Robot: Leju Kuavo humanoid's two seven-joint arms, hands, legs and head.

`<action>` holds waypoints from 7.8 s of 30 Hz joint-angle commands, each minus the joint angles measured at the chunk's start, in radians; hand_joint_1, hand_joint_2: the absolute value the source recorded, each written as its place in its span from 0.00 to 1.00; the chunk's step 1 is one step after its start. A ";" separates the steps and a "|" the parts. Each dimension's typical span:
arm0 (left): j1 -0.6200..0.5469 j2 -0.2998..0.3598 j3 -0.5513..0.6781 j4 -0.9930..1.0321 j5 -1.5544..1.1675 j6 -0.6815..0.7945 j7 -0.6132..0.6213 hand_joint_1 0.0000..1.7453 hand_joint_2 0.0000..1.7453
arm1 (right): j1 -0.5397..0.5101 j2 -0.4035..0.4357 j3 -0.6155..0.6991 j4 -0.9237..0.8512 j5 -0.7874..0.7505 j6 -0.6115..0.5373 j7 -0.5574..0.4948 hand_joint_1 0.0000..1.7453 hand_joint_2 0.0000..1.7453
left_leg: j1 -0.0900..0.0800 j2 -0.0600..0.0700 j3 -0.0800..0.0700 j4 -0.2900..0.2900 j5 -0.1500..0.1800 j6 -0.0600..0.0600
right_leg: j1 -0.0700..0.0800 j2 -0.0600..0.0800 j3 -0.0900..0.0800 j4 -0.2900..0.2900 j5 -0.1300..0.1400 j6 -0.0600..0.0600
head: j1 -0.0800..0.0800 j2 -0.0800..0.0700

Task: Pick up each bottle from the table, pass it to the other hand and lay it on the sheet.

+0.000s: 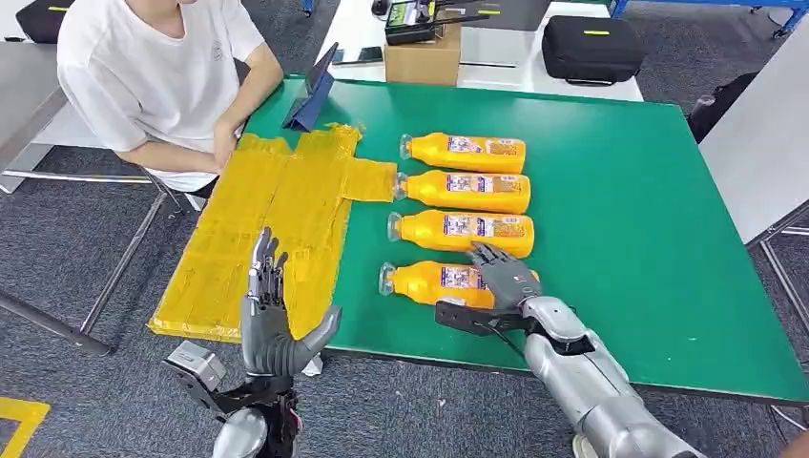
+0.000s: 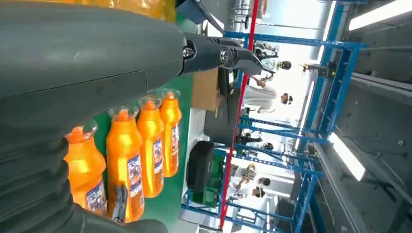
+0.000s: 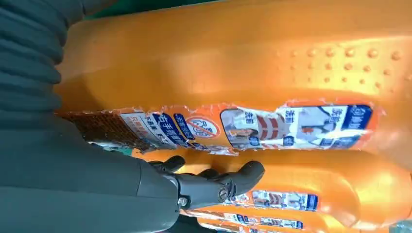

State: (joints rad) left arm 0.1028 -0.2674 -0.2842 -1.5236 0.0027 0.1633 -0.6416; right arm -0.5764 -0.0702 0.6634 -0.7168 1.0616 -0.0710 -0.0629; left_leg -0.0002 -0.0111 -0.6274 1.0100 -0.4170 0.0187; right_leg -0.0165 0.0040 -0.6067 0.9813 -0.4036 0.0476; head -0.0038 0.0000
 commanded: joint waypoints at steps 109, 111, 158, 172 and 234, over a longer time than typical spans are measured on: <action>-0.160 0.021 -0.055 0.174 0.218 -0.322 0.085 1.00 1.00 | 0.213 0.220 0.169 -0.401 -0.511 -0.030 -0.504 0.15 1.00 | 0.001 0.000 0.005 -0.001 -0.003 -0.001 | 0.001 -0.001 0.005 -0.001 -0.002 -0.001 | 0.000 0.000; -0.159 0.023 -0.053 0.175 0.220 -0.325 0.086 1.00 1.00 | 0.216 0.220 0.171 -0.404 -0.511 -0.030 -0.504 0.15 1.00 | 0.001 0.000 0.007 -0.001 -0.003 -0.001 | 0.001 -0.001 0.006 -0.001 -0.003 -0.002 | 0.000 0.000; -0.539 0.044 0.332 0.664 -0.060 -0.143 0.160 1.00 1.00 | 0.313 0.120 0.198 -0.981 -0.513 -0.363 -0.629 0.00 0.00 | 0.002 0.000 0.004 0.000 -0.002 -0.001 | 0.002 -0.001 0.003 0.000 -0.002 -0.002 | -0.002 0.000; -0.573 0.104 0.246 0.491 -0.196 0.242 0.114 1.00 1.00 | 0.298 0.150 0.138 -0.952 -0.638 -0.278 -0.635 0.00 0.00 | 0.003 -0.001 0.004 0.002 -0.004 -0.002 | 0.004 -0.002 0.004 0.001 -0.004 -0.003 | -0.002 0.000; -0.466 0.000 0.530 0.962 -1.265 0.535 0.018 1.00 1.00 | 0.334 0.146 0.045 -0.863 -0.641 -0.214 -0.633 0.00 0.00 | 0.002 0.003 0.008 -0.003 -0.003 -0.001 | 0.002 0.001 0.007 -0.002 -0.002 -0.003 | -0.002 0.000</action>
State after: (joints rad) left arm -0.3771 -0.2560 0.1911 -0.7453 -1.3065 0.7084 -0.6233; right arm -0.2406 0.1041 0.7435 -1.6602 0.4124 -0.2808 -0.6912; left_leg 0.0014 -0.0100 -0.6272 1.0099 -0.4189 0.0184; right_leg -0.0147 0.0041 -0.6074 0.9816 -0.4045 0.0467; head -0.0061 0.0000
